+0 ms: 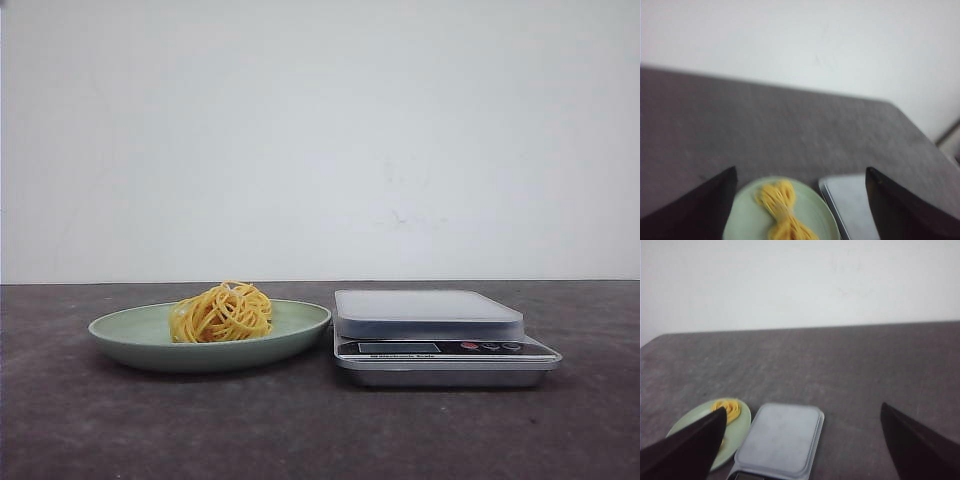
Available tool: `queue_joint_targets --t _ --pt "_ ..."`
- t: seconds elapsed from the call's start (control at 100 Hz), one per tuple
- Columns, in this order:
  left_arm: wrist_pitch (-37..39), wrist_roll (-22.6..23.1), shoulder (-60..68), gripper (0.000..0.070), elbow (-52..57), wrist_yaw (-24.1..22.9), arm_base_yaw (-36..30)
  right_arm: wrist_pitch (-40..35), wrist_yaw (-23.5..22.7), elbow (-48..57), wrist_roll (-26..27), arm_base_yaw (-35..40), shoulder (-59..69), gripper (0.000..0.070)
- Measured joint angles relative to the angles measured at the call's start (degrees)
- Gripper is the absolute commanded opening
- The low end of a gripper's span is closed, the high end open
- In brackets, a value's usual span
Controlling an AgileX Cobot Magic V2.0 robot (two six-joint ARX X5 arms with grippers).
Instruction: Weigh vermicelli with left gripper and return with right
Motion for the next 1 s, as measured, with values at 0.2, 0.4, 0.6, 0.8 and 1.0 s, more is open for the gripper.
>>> queue_joint_targets --t 0.2,0.4,0.6,0.8,1.0 --pt "-7.9 -0.7 18.7 0.0508 10.7 -2.2 -7.5 0.0 -1.7 0.0 -0.1 0.0 1.1 0.0625" --pt "-17.0 0.0 37.3 0.0505 25.0 -8.2 -13.7 0.0 -3.4 0.0 -0.1 0.0 2.6 0.0625" --pt "-21.1 0.3 51.1 0.0504 31.9 -9.9 -15.8 -0.4 -3.8 0.0 -0.2 0.0 2.9 0.0625" --pt "-22.7 0.3 58.9 0.0505 31.9 -10.2 -15.8 -1.7 -3.8 0.0 -0.5 0.0 2.9 0.0625" --pt "-21.5 0.2 62.3 0.0503 31.9 -10.2 -16.1 -2.7 -3.9 0.0 -0.7 0.0 2.9 0.0624"
